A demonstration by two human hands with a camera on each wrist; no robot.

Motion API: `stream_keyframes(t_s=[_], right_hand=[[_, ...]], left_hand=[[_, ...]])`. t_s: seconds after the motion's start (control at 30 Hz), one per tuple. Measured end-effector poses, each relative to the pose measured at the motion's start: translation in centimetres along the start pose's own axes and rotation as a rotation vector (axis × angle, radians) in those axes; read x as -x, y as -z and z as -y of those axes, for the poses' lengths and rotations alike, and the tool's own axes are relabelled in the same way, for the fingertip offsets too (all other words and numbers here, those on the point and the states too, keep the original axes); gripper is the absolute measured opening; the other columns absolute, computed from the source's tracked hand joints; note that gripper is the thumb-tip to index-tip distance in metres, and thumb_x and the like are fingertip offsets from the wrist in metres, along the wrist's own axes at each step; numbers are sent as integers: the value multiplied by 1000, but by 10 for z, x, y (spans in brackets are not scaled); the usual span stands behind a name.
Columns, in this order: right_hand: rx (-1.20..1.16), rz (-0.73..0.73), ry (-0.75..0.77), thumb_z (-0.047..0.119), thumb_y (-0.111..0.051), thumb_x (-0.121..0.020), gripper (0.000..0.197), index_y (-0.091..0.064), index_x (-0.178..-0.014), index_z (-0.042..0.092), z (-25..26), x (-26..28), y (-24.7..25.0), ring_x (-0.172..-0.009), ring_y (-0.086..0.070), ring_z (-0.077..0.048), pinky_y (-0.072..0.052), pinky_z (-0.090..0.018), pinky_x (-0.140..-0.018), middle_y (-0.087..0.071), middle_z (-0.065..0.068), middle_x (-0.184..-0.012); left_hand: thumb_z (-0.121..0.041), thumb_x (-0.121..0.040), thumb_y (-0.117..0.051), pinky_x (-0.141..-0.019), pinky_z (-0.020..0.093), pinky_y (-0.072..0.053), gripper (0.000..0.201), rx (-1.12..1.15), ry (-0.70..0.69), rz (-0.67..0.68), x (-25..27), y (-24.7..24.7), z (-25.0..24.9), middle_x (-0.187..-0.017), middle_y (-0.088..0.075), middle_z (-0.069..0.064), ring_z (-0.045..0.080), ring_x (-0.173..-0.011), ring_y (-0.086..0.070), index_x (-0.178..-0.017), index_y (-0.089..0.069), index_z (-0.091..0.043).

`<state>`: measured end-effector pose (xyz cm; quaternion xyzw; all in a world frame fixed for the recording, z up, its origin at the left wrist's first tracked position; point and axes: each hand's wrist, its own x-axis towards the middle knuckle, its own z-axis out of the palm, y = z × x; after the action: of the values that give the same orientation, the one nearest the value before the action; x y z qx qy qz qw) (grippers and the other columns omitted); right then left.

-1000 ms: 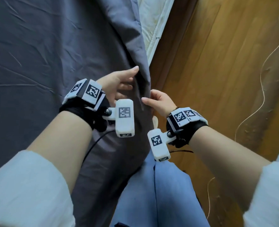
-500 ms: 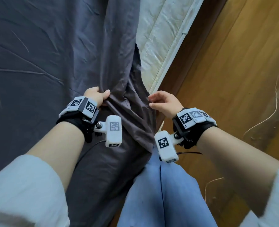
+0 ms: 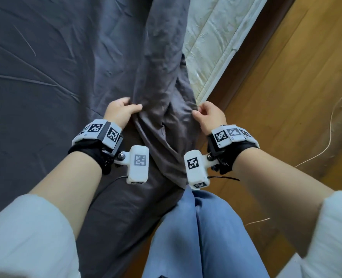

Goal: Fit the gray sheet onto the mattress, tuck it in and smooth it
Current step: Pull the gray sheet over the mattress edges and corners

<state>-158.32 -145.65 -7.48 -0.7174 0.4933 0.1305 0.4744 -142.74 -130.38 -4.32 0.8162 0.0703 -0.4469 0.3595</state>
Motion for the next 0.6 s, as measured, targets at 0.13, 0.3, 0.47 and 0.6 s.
stream_keyframes(t_s=[0.13,0.3,0.47,0.6], right_hand=[[-7,-205,-230,17,-45,-94,22,-38,-74,18,-48,0,47,-79,-42,-22,-22,-27,-60,-48,-4,-77],[-19,-342,-477,17,-44,-91,30,-30,-64,19,-106,-8,97,-67,-48,-32,-47,-44,-82,-53,-17,-85],[-38,-335,-638,13,-44,-92,10,-43,-82,13,-141,-25,128,-91,-58,-35,-44,-39,-87,-59,-22,-100],[-109,-116,-677,13,-53,-90,32,-41,-61,14,-158,-57,136,-66,-56,-34,-43,-33,-64,-61,-20,-81]], left_hand=[[11,-76,-45,-93,11,-37,55,-199,-187,33,5,-15,-23,-128,-57,-6,12,-125,-46,-120,-63,-15],[-8,-86,-52,-117,38,-12,75,-523,-116,81,-6,-49,-57,-160,0,-1,32,-146,-3,-148,-18,-30],[-22,-85,-61,-115,52,-2,90,-657,36,64,-10,-87,-87,-154,26,14,40,-142,20,-150,1,-32],[-19,-85,-63,-116,49,-1,90,-646,42,31,-18,-108,-106,-153,29,13,40,-141,22,-149,-2,-35]])
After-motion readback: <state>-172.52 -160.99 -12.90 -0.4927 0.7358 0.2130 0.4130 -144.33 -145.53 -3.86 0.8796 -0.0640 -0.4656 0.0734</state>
